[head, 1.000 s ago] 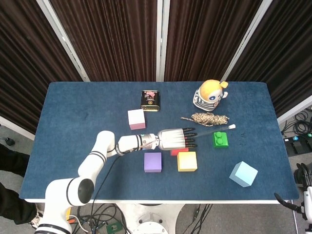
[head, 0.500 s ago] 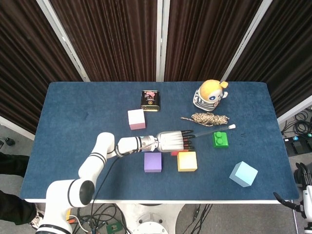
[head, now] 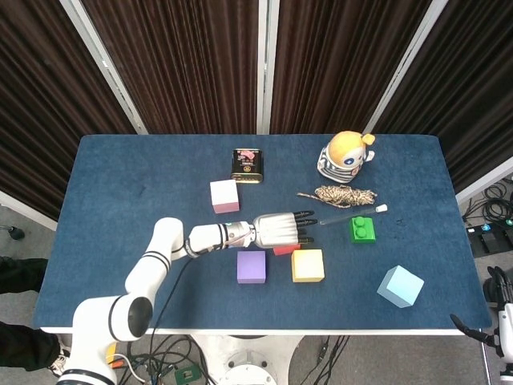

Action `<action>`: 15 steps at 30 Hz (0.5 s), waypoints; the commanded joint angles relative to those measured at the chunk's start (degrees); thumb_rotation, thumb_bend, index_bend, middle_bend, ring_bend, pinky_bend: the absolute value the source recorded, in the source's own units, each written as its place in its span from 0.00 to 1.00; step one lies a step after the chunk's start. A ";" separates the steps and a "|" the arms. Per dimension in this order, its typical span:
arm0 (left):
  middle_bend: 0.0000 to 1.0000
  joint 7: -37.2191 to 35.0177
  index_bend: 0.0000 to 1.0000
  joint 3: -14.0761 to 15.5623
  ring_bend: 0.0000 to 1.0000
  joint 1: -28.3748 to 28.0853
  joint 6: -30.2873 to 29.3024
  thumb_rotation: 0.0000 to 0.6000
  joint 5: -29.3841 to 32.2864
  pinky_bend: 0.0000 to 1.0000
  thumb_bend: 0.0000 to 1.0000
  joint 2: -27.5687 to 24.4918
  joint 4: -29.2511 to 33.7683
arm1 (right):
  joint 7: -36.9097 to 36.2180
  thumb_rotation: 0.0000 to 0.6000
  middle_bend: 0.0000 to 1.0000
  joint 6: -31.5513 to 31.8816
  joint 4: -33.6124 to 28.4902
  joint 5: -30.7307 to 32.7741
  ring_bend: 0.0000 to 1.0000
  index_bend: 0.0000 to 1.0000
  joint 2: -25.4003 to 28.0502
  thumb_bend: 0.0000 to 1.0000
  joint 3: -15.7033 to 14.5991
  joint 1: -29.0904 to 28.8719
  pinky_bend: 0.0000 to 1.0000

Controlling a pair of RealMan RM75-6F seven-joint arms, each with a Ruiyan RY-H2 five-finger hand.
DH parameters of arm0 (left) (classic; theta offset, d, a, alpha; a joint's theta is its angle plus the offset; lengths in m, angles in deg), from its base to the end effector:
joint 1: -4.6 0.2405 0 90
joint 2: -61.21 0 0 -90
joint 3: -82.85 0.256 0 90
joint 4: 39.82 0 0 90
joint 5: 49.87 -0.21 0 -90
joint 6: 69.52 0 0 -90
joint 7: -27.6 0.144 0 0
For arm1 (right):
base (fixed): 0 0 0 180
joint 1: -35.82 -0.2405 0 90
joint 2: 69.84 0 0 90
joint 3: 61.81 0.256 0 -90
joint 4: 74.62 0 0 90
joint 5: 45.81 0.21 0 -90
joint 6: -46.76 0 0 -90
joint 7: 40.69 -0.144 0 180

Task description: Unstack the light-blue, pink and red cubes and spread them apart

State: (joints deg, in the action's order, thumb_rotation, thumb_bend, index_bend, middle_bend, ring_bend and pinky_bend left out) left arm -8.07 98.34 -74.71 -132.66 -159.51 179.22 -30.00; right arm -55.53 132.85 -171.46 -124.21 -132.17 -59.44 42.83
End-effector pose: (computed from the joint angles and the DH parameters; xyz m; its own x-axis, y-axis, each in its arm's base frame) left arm 0.0163 0.4133 -0.1082 0.7276 -0.2580 0.6357 -0.0507 -0.9443 -0.3252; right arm -0.3449 -0.1085 0.1695 0.0983 0.0133 0.9951 -0.9453 0.3139 0.0892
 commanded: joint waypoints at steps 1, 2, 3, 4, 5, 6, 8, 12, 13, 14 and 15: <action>0.38 0.12 0.17 0.15 0.00 0.31 -0.47 1.00 0.14 0.00 0.21 -0.42 0.11 | 0.15 1.00 0.00 0.07 -0.06 0.14 0.00 0.00 -0.03 0.05 0.12 0.06 0.00; 0.39 0.14 0.17 0.20 0.00 0.48 -0.72 1.00 0.22 0.00 0.21 -0.72 0.20 | 0.22 1.00 0.00 0.00 -0.08 0.23 0.00 0.00 0.01 0.05 0.19 0.03 0.00; 0.39 0.14 0.17 0.23 0.00 0.63 -0.91 1.00 0.29 0.00 0.21 -1.00 0.27 | 0.28 1.00 0.00 -0.05 -0.12 0.24 0.00 0.00 0.07 0.05 0.23 0.00 0.00; 0.39 0.12 0.17 0.26 0.00 0.79 -1.18 1.00 0.36 0.00 0.21 -1.33 0.36 | 0.34 1.00 0.00 -0.07 -0.19 0.24 0.00 0.00 0.13 0.05 0.29 -0.03 0.00; 0.39 0.07 0.17 0.28 0.00 0.96 -1.48 1.00 0.43 0.00 0.21 -1.67 0.51 | 0.39 1.00 0.00 -0.10 -0.27 0.27 0.00 0.00 0.21 0.05 0.37 -0.08 0.00; 0.39 -0.17 0.17 0.32 0.00 1.30 -1.89 1.00 0.55 0.00 0.21 -2.26 0.75 | 0.51 1.00 0.00 -0.02 -0.43 0.23 0.00 0.00 0.37 0.05 0.49 -0.12 0.00; 0.39 -0.04 0.17 0.71 0.00 1.89 -2.72 1.00 0.39 0.00 0.21 -3.56 1.05 | 0.68 1.00 0.00 0.37 -0.67 0.25 0.00 0.00 0.63 0.05 0.87 -0.14 0.00; 0.39 0.22 0.17 1.12 0.00 3.02 -4.11 1.00 0.42 0.00 0.21 -6.32 2.21 | 0.39 1.00 0.00 1.07 -0.90 0.58 0.00 0.00 0.98 0.05 1.74 -0.16 0.00; 0.39 0.06 0.17 1.09 0.00 3.27 -4.51 1.00 0.55 0.00 0.21 -7.06 2.73 | 0.32 1.00 0.00 1.17 -0.89 0.66 0.00 0.00 1.04 0.05 1.91 -0.17 0.00; 0.39 0.08 0.17 1.08 0.00 3.55 -5.18 1.00 0.64 0.00 0.21 -8.11 3.40 | 0.17 1.00 0.00 1.27 -0.84 0.79 0.00 0.00 1.12 0.05 2.16 -0.21 0.00; 0.39 0.43 0.17 1.11 0.00 3.73 -5.75 1.00 0.63 0.00 0.21 -8.93 3.83 | 0.08 1.00 0.00 1.31 -0.83 0.89 0.00 0.00 1.18 0.05 2.34 -0.26 0.00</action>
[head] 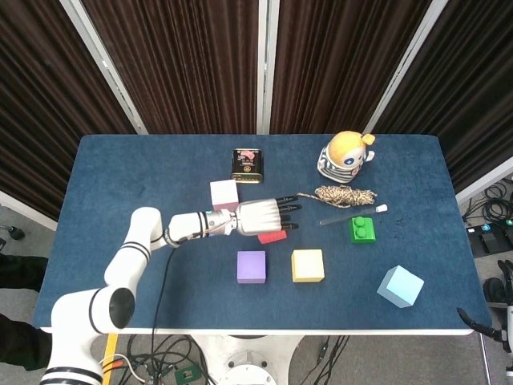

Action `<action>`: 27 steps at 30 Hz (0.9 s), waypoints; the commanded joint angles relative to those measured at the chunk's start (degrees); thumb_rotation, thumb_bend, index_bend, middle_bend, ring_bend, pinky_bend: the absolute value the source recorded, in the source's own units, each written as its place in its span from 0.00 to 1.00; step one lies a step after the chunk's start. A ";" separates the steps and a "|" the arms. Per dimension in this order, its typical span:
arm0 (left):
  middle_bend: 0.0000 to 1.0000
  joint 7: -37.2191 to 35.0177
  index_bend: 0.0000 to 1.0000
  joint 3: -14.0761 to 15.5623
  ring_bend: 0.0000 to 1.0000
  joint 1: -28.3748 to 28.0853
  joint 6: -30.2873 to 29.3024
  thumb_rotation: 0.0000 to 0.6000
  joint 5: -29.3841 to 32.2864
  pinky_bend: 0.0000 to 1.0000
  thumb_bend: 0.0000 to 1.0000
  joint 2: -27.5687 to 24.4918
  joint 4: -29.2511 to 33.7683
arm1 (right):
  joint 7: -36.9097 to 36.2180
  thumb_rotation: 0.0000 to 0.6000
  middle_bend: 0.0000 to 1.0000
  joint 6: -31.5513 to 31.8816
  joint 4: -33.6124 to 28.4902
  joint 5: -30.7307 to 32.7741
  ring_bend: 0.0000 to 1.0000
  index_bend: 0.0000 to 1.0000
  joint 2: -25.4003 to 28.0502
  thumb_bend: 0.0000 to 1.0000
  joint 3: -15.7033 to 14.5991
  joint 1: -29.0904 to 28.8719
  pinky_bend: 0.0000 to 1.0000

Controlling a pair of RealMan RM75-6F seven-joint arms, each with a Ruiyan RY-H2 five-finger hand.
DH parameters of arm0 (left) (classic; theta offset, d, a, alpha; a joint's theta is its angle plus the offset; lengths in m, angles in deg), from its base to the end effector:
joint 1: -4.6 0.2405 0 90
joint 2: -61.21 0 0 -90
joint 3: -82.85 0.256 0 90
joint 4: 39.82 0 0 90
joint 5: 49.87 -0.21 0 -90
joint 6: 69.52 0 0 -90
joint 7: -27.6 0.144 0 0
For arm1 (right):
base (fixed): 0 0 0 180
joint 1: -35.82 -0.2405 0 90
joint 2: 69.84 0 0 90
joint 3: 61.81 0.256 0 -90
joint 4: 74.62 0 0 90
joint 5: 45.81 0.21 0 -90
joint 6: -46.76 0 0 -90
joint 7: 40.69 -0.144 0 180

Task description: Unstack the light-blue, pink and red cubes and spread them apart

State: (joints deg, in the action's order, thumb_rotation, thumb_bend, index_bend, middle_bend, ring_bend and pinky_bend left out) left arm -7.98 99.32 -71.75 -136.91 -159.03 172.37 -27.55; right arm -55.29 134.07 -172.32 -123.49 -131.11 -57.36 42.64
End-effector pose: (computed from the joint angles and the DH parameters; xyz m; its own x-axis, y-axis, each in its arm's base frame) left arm -0.0105 0.4346 -0.0639 0.7211 -0.2766 0.6353 -0.0356 -0.9304 -0.3647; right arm -0.3417 -0.1173 0.1824 0.1152 0.0679 0.9910 -0.9488 0.3030 0.0895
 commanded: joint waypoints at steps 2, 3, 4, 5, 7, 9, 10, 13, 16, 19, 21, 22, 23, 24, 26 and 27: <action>0.39 1.70 0.17 0.00 0.00 1.28 -2.75 1.00 0.34 0.00 0.21 -4.06 2.46 | -0.43 1.00 0.00 0.22 0.03 0.06 0.00 0.00 0.19 0.06 0.66 -0.27 0.00; 0.39 2.06 0.17 -0.16 0.00 1.57 -3.12 1.00 0.57 0.00 0.21 -5.00 3.14 | -0.55 1.00 0.00 0.31 0.08 -0.14 0.00 0.00 0.18 0.06 0.78 -0.37 0.00; 0.39 2.24 0.17 -0.36 0.00 1.88 -3.44 1.00 0.85 0.00 0.21 -6.03 3.96 | -0.61 1.00 0.00 0.35 0.14 -0.37 0.00 0.00 0.15 0.06 0.88 -0.49 0.00; 0.39 2.56 0.17 -0.62 0.00 2.33 -3.71 1.00 1.26 0.00 0.21 -7.51 5.14 | -0.66 1.00 0.00 0.34 0.19 -0.66 0.00 0.00 0.08 0.06 0.96 -0.67 0.00; 0.39 3.54 0.17 -1.13 0.00 3.17 -4.13 1.00 2.01 0.00 0.21 -9.97 7.16 | -0.74 1.00 0.00 0.01 0.22 -1.14 0.00 0.00 0.06 0.06 0.93 -1.00 0.00; 0.39 4.84 0.17 -1.98 0.00 4.56 -4.30 1.00 3.35 0.00 0.21 -13.35 10.44 | -0.77 1.00 0.00 -0.74 0.36 -1.69 0.00 0.00 0.15 0.06 0.80 -1.53 0.00; 0.39 5.53 0.17 -2.59 0.00 5.58 -4.19 1.00 4.40 0.00 0.21 -15.56 12.93 | -0.76 1.00 0.00 -1.24 0.48 -1.96 0.00 0.00 0.21 0.06 0.75 -1.89 0.00; 0.39 6.86 0.17 -4.46 0.00 8.36 -2.37 1.00 8.08 0.00 0.21 -21.21 19.67 | -0.93 1.00 0.00 -2.22 0.79 -2.60 0.00 0.00 0.36 0.06 0.75 -2.73 0.00; 0.39 8.74 0.17 -6.72 0.00 12.02 1.65 1.00 13.82 0.00 0.21 -27.84 29.35 | -1.27 1.00 0.00 -3.27 1.06 -3.39 0.00 0.00 0.63 0.06 0.78 -3.71 0.00; 0.40 11.43 0.17 -8.58 0.00 15.73 6.45 1.00 20.29 0.00 0.21 -33.62 38.55 | -1.05 1.00 0.00 -4.50 1.13 -4.07 0.00 0.00 1.04 0.06 0.66 -4.72 0.00; 0.41 12.77 0.17 -9.45 0.00 17.75 10.35 1.00 24.59 0.00 0.21 -36.65 43.77 | -0.60 1.00 0.00 -5.23 1.02 -4.47 0.00 0.00 1.29 0.06 0.61 -5.40 0.00; 0.41 13.49 0.17 -9.62 0.00 18.41 11.90 1.00 26.01 0.00 0.21 -37.64 45.40 | -0.43 1.00 0.00 -5.39 0.95 -4.54 0.00 0.00 1.33 0.06 0.64 -5.63 0.00; 0.41 14.65 0.17 -9.75 0.00 19.13 13.71 1.00 27.49 0.00 0.21 -38.61 46.97 | -0.18 1.00 0.00 -5.51 0.91 -4.55 0.00 0.00 1.23 0.06 0.72 -5.88 0.00; 0.42 15.49 0.17 -9.88 0.00 19.65 14.77 1.00 28.42 0.00 0.21 -39.04 47.78 | 0.02 1.00 0.00 -5.59 1.00 -4.43 0.00 0.00 1.01 0.06 0.85 -6.08 0.00; 0.43 16.57 0.16 -10.24 0.01 20.83 16.79 1.00 30.20 0.00 0.21 -39.32 49.14 | 0.62 1.00 0.00 -5.91 1.56 -3.67 0.00 0.00 0.37 0.06 1.23 -6.53 0.00; 0.44 16.75 0.16 -10.37 0.01 21.21 17.81 1.00 30.87 0.00 0.21 -39.32 49.65 | 0.98 1.00 0.00 -6.09 1.85 -3.22 0.00 0.00 0.08 0.06 1.37 -6.68 0.00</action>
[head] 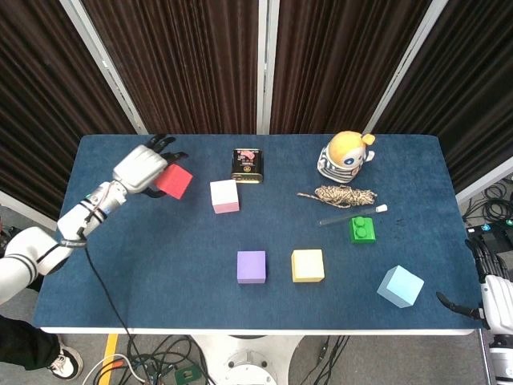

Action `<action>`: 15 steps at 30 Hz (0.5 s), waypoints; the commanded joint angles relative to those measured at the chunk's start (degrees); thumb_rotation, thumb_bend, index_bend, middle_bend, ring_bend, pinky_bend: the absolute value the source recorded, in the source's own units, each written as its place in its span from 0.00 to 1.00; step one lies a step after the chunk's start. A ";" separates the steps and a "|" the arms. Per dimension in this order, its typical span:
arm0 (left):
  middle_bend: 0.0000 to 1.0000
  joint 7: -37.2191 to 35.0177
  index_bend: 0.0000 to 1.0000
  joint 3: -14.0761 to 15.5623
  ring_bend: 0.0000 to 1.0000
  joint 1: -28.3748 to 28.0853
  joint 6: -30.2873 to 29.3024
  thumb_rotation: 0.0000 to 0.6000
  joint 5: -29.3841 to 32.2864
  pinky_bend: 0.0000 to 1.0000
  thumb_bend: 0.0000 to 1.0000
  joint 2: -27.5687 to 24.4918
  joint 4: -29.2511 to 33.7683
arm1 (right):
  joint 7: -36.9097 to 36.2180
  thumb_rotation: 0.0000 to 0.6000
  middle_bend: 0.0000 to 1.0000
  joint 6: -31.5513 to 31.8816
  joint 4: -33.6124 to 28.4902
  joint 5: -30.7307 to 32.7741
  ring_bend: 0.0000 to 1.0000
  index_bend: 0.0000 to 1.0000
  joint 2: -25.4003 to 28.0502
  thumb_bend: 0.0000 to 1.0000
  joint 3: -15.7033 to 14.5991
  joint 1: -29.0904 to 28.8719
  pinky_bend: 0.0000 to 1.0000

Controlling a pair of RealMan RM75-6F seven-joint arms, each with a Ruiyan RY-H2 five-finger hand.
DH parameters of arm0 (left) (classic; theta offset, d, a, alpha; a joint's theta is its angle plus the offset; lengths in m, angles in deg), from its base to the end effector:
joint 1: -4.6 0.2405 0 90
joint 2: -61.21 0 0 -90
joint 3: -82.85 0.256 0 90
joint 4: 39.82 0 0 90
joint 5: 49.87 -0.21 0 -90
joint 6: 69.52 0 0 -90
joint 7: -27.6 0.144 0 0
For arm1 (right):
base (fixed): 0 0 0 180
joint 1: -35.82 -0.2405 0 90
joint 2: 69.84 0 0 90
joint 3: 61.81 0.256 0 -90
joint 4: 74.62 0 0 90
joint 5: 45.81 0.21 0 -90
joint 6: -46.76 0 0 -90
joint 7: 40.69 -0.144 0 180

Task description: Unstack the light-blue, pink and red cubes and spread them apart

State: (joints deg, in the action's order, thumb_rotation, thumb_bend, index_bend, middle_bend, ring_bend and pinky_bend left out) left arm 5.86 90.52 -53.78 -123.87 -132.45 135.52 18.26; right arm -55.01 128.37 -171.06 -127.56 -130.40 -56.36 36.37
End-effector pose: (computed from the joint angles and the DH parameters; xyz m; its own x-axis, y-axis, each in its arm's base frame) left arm -0.1798 0.4499 0.1099 0.6392 0.1082 0.7614 0.6835 -0.5339 -0.4978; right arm -0.3265 -0.1592 0.1742 0.1332 -0.0176 0.9909 -0.9795 0.1501 0.1343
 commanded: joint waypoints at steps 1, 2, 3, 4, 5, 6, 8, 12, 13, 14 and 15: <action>0.45 3.15 0.16 -1.63 0.01 3.58 5.83 1.00 4.84 0.00 0.21 -2.45 4.31 | 0.99 1.00 0.00 -0.55 0.88 1.29 0.00 0.00 -0.89 0.06 0.49 -0.54 0.00; 0.45 3.67 0.16 -1.77 0.02 3.98 7.01 1.00 5.50 0.00 0.20 -2.25 4.71 | 1.21 1.00 0.00 -0.79 1.25 1.87 0.00 0.00 -1.21 0.06 0.65 -0.70 0.00; 0.45 4.11 0.16 -1.93 0.02 4.26 7.81 1.00 6.01 0.00 0.20 -1.96 4.83 | 1.28 1.00 0.00 -1.00 1.52 2.30 0.00 0.00 -1.40 0.06 0.75 -0.81 0.00; 0.45 4.59 0.16 -2.15 0.02 4.51 8.62 1.00 6.58 0.00 0.20 -1.60 4.83 | 1.32 1.00 0.00 -1.23 1.77 2.70 0.00 0.00 -1.56 0.06 0.85 -0.92 0.00; 0.45 5.26 0.16 -2.61 0.02 4.82 9.65 1.00 7.56 0.00 0.19 -0.98 4.73 | 1.30 1.00 0.00 -1.53 2.07 3.14 0.00 0.00 -1.73 0.06 0.94 -1.06 0.00; 0.45 5.60 0.16 -3.10 0.02 5.02 10.28 1.00 8.36 0.00 0.18 -0.45 4.67 | 1.27 1.00 0.00 -1.75 2.29 3.39 0.00 0.00 -1.83 0.06 0.99 -1.17 0.00; 0.45 5.65 0.16 -4.56 0.02 5.43 11.30 1.00 10.07 0.00 0.18 0.80 4.57 | 1.14 1.00 0.00 -2.15 2.77 3.92 0.00 0.00 -2.08 0.06 1.05 -1.33 0.00; 0.46 6.64 0.16 -6.50 0.03 5.51 12.38 1.00 11.06 0.00 0.17 2.84 3.49 | 0.93 1.00 0.00 -2.93 3.60 4.71 0.00 0.00 -2.48 0.06 1.05 -1.61 0.00; 0.46 7.20 0.16 -6.65 0.03 5.43 12.84 1.00 11.04 0.00 0.17 3.26 3.12 | 0.88 1.00 0.00 -3.07 3.70 4.80 0.00 0.00 -2.53 0.06 0.99 -1.63 0.00; 0.46 7.92 0.16 -6.76 0.03 5.34 13.53 1.00 10.96 0.00 0.17 3.80 2.71 | 0.78 1.00 0.00 -3.16 3.83 4.85 0.00 0.00 -2.60 0.06 0.91 -1.64 0.00; 0.46 8.30 0.16 -6.78 0.04 5.31 14.02 1.00 10.82 0.00 0.16 4.19 2.48 | 0.68 1.00 0.00 -3.18 3.93 4.85 0.00 0.00 -2.69 0.06 0.86 -1.63 0.00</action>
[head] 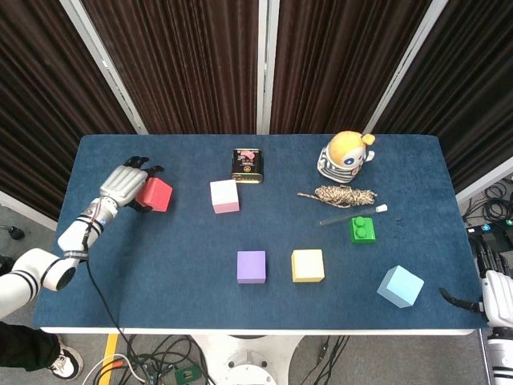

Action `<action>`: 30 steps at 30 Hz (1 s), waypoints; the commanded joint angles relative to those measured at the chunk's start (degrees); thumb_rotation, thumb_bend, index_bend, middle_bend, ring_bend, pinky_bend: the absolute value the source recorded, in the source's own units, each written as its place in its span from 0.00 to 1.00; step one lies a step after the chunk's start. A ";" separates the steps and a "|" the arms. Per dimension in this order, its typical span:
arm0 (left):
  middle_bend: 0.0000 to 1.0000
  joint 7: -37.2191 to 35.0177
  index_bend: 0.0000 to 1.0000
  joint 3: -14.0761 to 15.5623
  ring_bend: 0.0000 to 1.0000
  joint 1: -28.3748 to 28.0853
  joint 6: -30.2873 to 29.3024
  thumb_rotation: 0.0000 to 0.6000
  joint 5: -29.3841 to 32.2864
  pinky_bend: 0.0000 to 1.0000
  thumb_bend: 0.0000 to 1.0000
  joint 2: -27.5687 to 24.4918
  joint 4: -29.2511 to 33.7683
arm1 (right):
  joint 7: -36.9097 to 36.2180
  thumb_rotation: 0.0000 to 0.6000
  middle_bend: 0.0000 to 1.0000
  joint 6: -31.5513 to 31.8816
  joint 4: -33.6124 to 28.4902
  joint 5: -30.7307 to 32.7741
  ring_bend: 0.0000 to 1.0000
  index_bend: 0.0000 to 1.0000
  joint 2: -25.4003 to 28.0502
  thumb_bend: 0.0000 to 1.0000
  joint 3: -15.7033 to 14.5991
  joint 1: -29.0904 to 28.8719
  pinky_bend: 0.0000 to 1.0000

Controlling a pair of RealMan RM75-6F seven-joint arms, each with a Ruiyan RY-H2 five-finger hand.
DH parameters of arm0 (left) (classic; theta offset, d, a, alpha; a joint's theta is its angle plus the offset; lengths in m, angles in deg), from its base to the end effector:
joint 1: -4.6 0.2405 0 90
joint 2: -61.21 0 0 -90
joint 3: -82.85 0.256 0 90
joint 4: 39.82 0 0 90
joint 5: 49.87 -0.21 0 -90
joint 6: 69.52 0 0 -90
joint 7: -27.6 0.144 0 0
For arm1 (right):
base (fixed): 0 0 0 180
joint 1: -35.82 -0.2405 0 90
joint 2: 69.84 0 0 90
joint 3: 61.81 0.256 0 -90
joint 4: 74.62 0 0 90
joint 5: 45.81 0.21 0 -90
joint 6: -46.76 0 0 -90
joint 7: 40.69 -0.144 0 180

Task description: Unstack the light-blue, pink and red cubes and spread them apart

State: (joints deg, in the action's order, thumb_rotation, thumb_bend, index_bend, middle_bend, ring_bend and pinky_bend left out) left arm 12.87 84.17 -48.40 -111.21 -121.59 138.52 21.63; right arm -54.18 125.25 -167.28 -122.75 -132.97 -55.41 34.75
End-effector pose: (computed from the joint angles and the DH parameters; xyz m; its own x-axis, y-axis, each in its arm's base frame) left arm -0.2224 0.4361 0.0758 0.5399 0.3204 0.7784 0.8356 -0.3155 -0.4498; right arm -0.3446 -0.1698 0.1665 0.1483 -0.0280 0.9886 -0.9649 0.2151 0.1508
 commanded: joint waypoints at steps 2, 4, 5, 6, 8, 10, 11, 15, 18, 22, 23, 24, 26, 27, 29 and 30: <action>0.44 1.80 0.15 -0.47 0.04 0.06 2.27 1.00 -0.37 0.00 0.12 2.02 -1.31 | -0.40 1.00 0.00 -0.15 0.47 0.12 0.00 0.00 -0.35 0.06 -0.20 0.02 0.00; 0.38 2.40 0.14 -0.35 0.04 0.18 2.60 1.00 -1.10 0.00 0.06 2.56 -1.87 | -0.66 1.00 0.00 -0.27 0.70 0.25 0.00 0.00 -0.47 0.06 -0.26 0.03 0.00; 0.34 2.80 0.14 -0.34 0.04 0.27 2.54 1.00 -1.47 0.00 0.04 2.84 -2.27 | -0.79 1.00 0.00 -0.33 0.82 0.33 0.00 0.00 -0.49 0.06 -0.28 0.04 0.00; 0.30 3.20 0.13 -0.43 0.03 0.44 2.29 1.00 -1.87 0.00 0.03 3.18 -2.75 | -0.92 1.00 0.00 -0.40 0.97 0.42 0.00 0.00 -0.51 0.06 -0.27 0.03 0.00; 0.19 2.90 0.12 -0.96 0.02 0.75 2.05 1.00 -1.97 0.00 0.00 3.44 -3.12 | -1.17 1.00 0.00 -0.41 1.13 0.55 0.00 0.00 -0.47 0.06 -0.19 0.02 0.00; 0.12 1.92 0.11 -1.82 0.00 1.06 1.95 1.00 -1.80 0.00 0.00 3.23 -3.06 | -1.41 1.00 0.00 -0.39 1.24 0.58 0.00 0.00 -0.41 0.06 -0.14 0.00 0.00; 0.11 1.48 0.11 -2.11 0.00 1.23 1.99 1.00 -1.88 0.00 0.00 2.78 -2.76 | -1.58 1.00 0.00 -0.42 1.24 0.52 0.00 0.00 -0.34 0.06 -0.15 -0.03 0.00; 0.09 1.00 0.10 -2.64 0.00 2.75 0.44 1.00 -2.28 0.00 0.00 -0.54 0.46 | -2.29 1.00 0.00 -0.66 0.99 -0.29 0.00 0.00 0.41 0.06 -0.37 -0.22 0.00; 0.09 2.26 0.10 -3.31 0.00 6.01 -4.93 1.00 -1.88 0.00 0.00 -4.16 4.85 | -2.74 1.00 0.00 -0.89 0.84 -1.09 0.00 0.00 1.13 0.06 -0.61 -0.45 0.00; 0.09 4.14 0.10 -4.72 0.00 12.33 -14.62 1.00 0.56 0.00 0.00 -8.29 12.82 | -1.82 1.00 0.00 -0.52 1.22 -3.72 0.00 0.00 1.34 0.05 -1.82 -0.61 0.00; 0.09 5.44 0.10 -4.90 0.00 14.82 -18.47 1.00 1.34 0.00 0.00 -9.07 15.49 | -0.01 1.00 0.00 0.32 2.12 -4.90 0.00 0.00 0.85 0.04 -2.30 -0.50 0.00; 0.09 7.28 0.10 -4.88 0.00 16.80 -21.85 1.00 1.74 0.00 0.00 -9.28 17.19 | 2.10 1.00 0.00 1.26 3.18 -5.82 0.00 0.00 0.12 0.02 -2.63 -0.39 0.00; 0.09 12.58 0.10 -4.27 0.00 21.40 -30.27 1.00 1.47 0.00 0.00 -8.87 20.70 | 7.43 1.00 0.00 3.35 5.63 -7.39 0.00 0.00 -2.18 0.00 -3.39 0.09 0.00; 0.09 14.31 0.10 -4.03 0.00 23.12 -33.31 1.00 1.24 0.00 0.00 -8.41 21.92 | 9.15 1.00 0.00 3.96 6.41 -7.69 0.00 0.00 -3.14 0.00 -3.62 0.29 0.00; 0.09 17.18 0.10 -2.75 0.00 27.40 -39.72 1.00 0.11 0.00 0.00 -7.27 24.48 | 11.87 1.00 0.00 4.90 7.98 -7.98 0.00 0.00 -4.94 0.00 -3.97 0.66 0.00; 0.09 17.94 0.10 -2.09 0.00 28.95 -41.61 1.00 -0.42 0.00 0.00 -6.80 25.19 | 12.92 1.00 0.00 5.26 8.73 -8.09 0.00 0.00 -5.58 0.00 -4.09 0.80 0.00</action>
State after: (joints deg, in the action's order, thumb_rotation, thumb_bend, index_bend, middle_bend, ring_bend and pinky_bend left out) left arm 23.78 80.58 -28.42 -141.38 -121.40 131.41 39.97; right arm -45.40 128.37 -161.44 -129.34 -135.74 -58.51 34.89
